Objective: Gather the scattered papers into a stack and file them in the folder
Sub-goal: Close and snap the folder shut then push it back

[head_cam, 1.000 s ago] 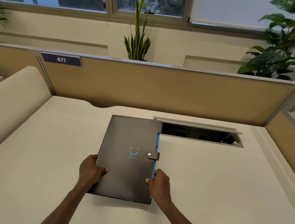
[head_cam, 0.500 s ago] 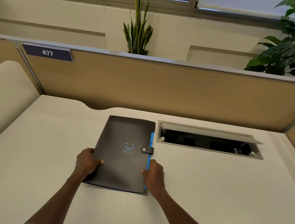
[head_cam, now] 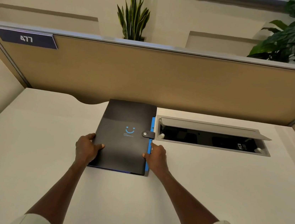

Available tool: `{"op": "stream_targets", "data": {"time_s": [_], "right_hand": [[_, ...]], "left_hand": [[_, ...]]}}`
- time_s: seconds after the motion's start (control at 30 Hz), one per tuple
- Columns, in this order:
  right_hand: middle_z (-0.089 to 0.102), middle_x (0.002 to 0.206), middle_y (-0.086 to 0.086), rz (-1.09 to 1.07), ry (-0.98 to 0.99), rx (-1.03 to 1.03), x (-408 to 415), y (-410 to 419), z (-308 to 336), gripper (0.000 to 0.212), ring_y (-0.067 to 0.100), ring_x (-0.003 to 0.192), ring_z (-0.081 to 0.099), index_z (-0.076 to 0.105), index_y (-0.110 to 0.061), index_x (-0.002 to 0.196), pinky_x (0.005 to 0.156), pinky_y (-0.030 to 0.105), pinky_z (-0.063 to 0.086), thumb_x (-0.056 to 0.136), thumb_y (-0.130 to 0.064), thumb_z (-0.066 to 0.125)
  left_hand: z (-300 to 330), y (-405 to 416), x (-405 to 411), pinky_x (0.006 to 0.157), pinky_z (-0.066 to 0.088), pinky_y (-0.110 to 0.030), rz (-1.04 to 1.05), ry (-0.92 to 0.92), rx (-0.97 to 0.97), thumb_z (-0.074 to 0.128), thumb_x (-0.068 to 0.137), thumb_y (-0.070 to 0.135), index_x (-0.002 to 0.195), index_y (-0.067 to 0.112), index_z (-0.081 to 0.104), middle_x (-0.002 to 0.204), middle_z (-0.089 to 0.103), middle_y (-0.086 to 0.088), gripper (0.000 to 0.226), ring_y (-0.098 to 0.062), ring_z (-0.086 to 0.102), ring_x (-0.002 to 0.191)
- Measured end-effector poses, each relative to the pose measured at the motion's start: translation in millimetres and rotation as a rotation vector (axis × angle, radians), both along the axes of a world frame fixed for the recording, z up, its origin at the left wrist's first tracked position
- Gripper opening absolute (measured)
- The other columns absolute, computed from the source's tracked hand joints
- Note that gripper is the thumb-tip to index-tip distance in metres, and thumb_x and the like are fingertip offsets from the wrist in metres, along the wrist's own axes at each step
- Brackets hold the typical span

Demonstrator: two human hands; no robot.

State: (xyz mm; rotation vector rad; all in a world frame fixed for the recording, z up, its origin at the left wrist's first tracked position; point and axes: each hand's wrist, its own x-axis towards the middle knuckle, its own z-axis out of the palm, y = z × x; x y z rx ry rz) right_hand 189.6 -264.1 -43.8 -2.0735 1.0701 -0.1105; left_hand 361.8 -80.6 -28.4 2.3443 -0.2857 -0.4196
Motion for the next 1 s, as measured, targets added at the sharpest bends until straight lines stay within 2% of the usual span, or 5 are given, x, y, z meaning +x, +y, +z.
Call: {"op": "stream_targets", "data": {"time_s": [0.2, 0.37, 0.6, 1.0], "right_hand": [[0.061, 0.122, 0.016, 0.008, -0.019, -0.019, 9, -12, -3, 0.063, 0.028, 0.108, 0.061, 0.044, -0.003, 0.140, 0.093, 0.030, 0.049, 0.086, -0.021, 0.071], [0.056, 0.130, 0.015, 0.011, -0.005, -0.008, 12, -14, -6, 0.066, 0.028, 0.113, 0.059, 0.040, -0.004, 0.144, 0.096, 0.031, 0.048, 0.088, -0.023, 0.069], [0.058, 0.125, 0.015, 0.057, 0.041, -0.065, 13, -16, -6, 0.064, 0.027, 0.110, 0.059, 0.043, -0.005, 0.141, 0.091, 0.031, 0.050, 0.088, -0.027, 0.069], [0.053, 0.132, 0.014, 0.045, 0.045, -0.060, 17, -16, -10, 0.062, 0.028, 0.118, 0.055, 0.038, -0.008, 0.145, 0.098, 0.033, 0.047, 0.092, -0.027, 0.063]], "left_hand": [[-2, -9, 6, 0.105, 0.042, -0.043, -0.008, -0.010, 0.013, 0.079, 0.081, 0.021, 0.138, 0.003, 0.054, 0.133, 0.063, -0.017, 0.065, -0.037, 0.059, 0.120], [-5, -11, 10, 0.106, 0.041, -0.045, -0.021, -0.023, 0.024, 0.079, 0.082, 0.022, 0.140, 0.004, 0.053, 0.136, 0.061, -0.016, 0.066, -0.037, 0.058, 0.122], [-7, -11, 9, 0.103, 0.042, -0.045, -0.034, -0.053, 0.035, 0.078, 0.083, 0.024, 0.140, 0.005, 0.053, 0.136, 0.061, -0.017, 0.065, -0.038, 0.056, 0.123], [-11, -12, 16, 0.107, 0.042, -0.047, -0.022, -0.039, 0.039, 0.076, 0.083, 0.028, 0.142, 0.010, 0.052, 0.140, 0.057, -0.015, 0.066, -0.036, 0.055, 0.124]]}}
